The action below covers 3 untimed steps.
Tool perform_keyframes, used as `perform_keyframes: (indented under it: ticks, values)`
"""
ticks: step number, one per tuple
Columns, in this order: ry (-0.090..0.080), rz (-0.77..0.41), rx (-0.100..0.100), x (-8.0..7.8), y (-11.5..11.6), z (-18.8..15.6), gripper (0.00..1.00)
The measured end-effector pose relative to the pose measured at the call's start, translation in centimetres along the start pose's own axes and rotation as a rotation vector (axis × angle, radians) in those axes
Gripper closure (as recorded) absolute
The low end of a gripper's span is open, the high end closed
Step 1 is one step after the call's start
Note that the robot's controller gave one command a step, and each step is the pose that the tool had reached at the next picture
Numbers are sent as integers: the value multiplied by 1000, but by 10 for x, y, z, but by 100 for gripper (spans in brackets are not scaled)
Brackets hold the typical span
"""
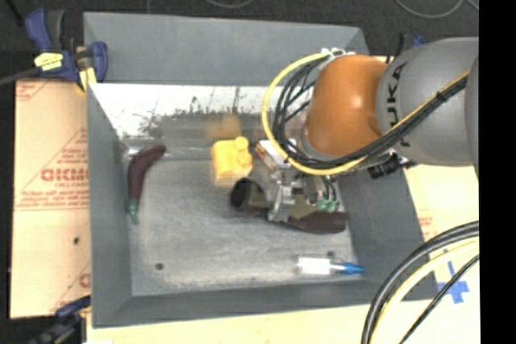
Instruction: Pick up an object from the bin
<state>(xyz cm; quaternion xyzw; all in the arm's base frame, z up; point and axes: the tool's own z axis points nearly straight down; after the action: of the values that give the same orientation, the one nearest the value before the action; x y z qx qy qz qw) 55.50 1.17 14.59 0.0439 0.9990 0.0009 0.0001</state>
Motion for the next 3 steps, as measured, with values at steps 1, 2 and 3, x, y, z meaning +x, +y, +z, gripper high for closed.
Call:
perform_keyframes:
  ticks: [1, 2, 3]
  values:
    - [-19, 11, -2, -3, 7, -22, 100]
    - [14, 23, 1, 6, 8, -22, 100]
    - [-24, 13, -3, -13, 11, -179, 100]
